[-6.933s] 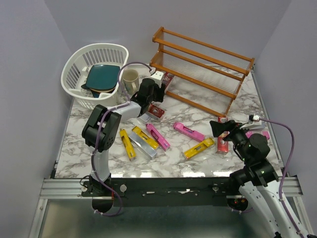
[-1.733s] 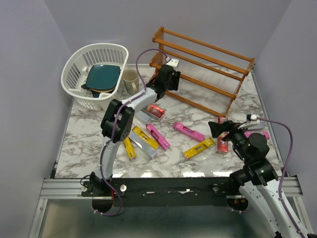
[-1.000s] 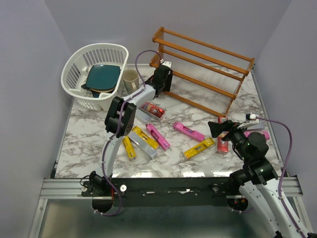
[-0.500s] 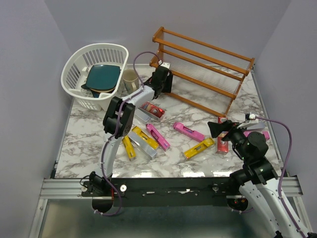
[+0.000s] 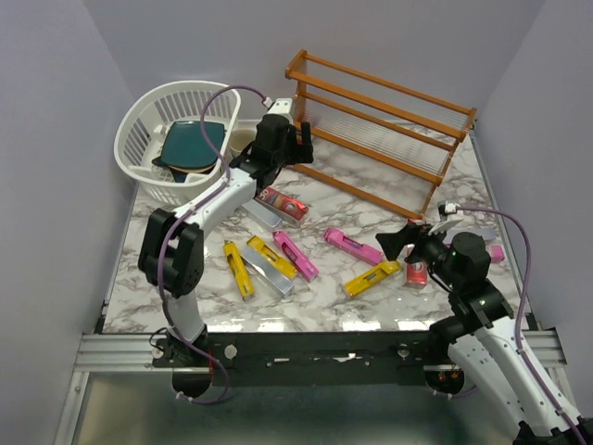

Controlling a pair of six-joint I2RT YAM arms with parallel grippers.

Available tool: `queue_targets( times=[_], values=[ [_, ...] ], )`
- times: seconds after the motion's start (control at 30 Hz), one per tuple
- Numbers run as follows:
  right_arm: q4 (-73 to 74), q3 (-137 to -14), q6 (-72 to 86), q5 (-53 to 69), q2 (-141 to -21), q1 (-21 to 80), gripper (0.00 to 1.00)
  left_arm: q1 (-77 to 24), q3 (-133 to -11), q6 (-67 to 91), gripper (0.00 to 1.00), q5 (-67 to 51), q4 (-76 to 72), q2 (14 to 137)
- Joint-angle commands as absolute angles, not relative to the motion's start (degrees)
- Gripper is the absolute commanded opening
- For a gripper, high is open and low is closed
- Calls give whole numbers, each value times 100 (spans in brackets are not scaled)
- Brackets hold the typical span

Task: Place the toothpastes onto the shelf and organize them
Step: Pick up the toothpaste from the center of the board.

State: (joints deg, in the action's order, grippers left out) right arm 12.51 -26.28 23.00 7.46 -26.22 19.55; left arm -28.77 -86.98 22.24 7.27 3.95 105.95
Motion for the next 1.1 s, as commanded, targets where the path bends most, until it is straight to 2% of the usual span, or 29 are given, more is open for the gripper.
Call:
queue_targets(
  times=[0.0,0.4,0.53,0.7,1.07],
  values=[
    [1222,-2839,2127,1317,-2926,1995,100,-2918,-7806,2671,99,852,281,9792],
    [1239,-2857,2127,1486,-3515,1995,100,-2927,-5925,3427,99,1950,870,8184],
    [1222,-2839,2127,1433,-3595,1986,100,-3119,-5538,4138,99,2310,940,8051],
    [1143,-2865,2118,1450,-3718,1995,100,-3892,-5949,4858,99,3189,1440,8567],
    [1151,-2663,2048,1301,-3410,1995,100,-4368,-7961,6063,99,3937,3110,10457]
  ],
)
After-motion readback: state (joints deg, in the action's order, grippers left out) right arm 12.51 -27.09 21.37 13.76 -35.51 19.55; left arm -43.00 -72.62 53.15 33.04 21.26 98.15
